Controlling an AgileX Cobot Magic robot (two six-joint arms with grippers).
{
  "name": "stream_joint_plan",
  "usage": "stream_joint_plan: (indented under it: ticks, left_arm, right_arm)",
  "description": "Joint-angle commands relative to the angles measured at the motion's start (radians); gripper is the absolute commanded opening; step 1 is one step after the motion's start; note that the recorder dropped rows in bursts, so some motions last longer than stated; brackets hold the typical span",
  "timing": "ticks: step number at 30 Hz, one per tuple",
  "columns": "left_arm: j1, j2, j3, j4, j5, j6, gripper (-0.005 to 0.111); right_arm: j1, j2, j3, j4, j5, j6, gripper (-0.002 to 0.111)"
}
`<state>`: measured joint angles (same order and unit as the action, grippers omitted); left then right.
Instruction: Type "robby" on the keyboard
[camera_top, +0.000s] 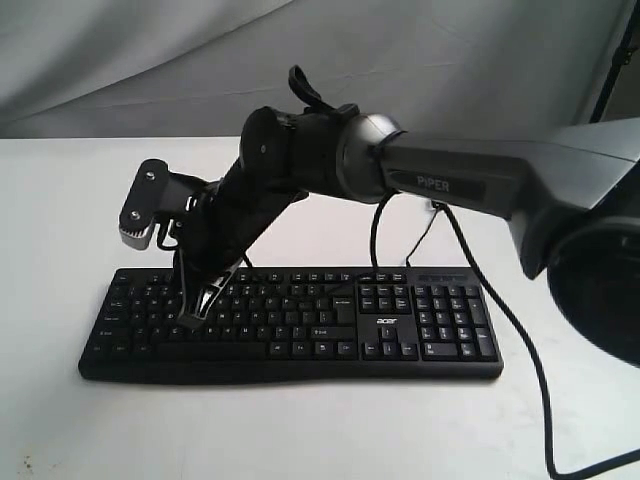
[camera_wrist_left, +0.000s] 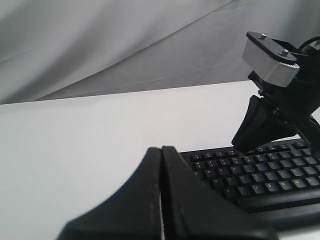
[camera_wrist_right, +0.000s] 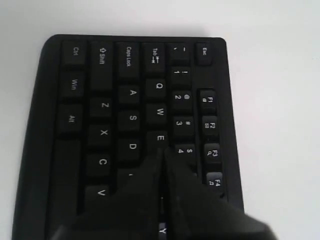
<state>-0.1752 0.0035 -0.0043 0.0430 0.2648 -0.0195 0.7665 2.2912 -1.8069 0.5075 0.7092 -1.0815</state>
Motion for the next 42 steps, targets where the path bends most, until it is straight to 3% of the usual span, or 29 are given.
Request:
stream_joint_plan:
  ticks: [1,13,28,42]
  left_arm:
    - [-0.006,-0.003,0.004,0.005,-0.006,-0.003,0.0]
    - [-0.006,-0.003,0.004,0.005,-0.006,-0.003,0.0]
    - [-0.006,-0.003,0.004,0.005,-0.006,-0.003,0.0]
    - [-0.006,-0.003,0.004,0.005,-0.006,-0.003,0.0]
  right_arm:
    - [-0.001,0.016,-0.011,-0.004,-0.05,-0.008,0.0]
    - [-0.001,0.136,-0.209,-0.031,0.092,0.072,0.0]
    - [-0.008,0.145,-0.219,-0.031,0.178,0.072,0.0]
    - [-0.008,0.145,-0.219,-0.079,0.141,0.121,0.0]
